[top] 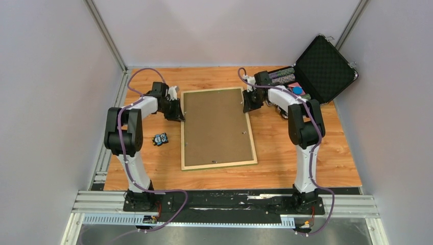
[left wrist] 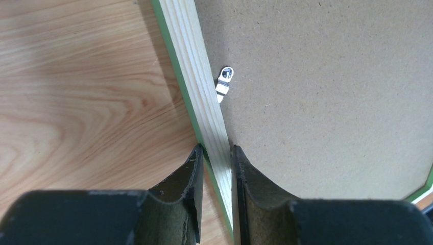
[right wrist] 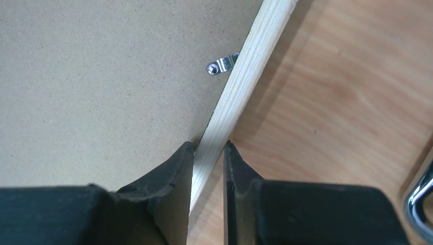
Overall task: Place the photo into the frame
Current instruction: Move the photo frame to the center of the board, then install the photo frame at the center of the board.
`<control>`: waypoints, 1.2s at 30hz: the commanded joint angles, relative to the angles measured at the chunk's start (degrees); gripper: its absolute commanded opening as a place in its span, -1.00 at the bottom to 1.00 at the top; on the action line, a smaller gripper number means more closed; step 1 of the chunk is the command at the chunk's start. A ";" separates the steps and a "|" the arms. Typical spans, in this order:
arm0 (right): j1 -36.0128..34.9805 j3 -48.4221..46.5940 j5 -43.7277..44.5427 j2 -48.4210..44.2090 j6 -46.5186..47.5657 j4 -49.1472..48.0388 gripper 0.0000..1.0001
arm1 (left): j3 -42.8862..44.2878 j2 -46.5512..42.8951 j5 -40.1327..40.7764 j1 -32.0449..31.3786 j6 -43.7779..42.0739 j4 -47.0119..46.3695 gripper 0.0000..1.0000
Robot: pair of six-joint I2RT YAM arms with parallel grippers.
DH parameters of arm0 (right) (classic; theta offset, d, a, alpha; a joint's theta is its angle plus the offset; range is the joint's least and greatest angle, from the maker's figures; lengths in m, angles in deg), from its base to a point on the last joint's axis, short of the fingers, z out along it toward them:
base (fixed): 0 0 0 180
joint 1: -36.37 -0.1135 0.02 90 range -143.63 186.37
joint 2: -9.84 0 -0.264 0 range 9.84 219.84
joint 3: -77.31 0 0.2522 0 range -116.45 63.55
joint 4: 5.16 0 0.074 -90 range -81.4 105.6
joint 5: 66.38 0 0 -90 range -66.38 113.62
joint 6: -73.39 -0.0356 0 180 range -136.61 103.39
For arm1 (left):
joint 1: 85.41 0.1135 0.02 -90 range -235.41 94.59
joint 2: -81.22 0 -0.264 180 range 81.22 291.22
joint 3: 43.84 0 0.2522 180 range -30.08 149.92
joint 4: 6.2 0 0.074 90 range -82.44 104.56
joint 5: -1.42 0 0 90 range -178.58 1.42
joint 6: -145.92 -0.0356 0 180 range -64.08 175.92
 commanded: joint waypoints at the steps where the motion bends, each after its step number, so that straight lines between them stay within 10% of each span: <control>1: 0.26 -6.04 0.86 3.13 3.69 -2.92 -0.58 | -1.97 -1.17 1.93 1.10 -1.26 1.01 -1.00; 7: 0.43 -6.46 1.97 0.24 3.36 -2.92 0.20 | -2.43 -1.24 1.68 1.58 -0.61 0.22 -1.00; 29: 0.35 13.08 18.56 -30.72 2.76 -11.89 0.47 | -2.99 -4.42 4.16 1.70 -1.26 -1.42 -1.00; 36: 0.34 24.09 19.73 -43.72 4.13 -20.98 1.00 | -3.16 -5.02 5.14 1.68 -1.59 -2.03 -1.00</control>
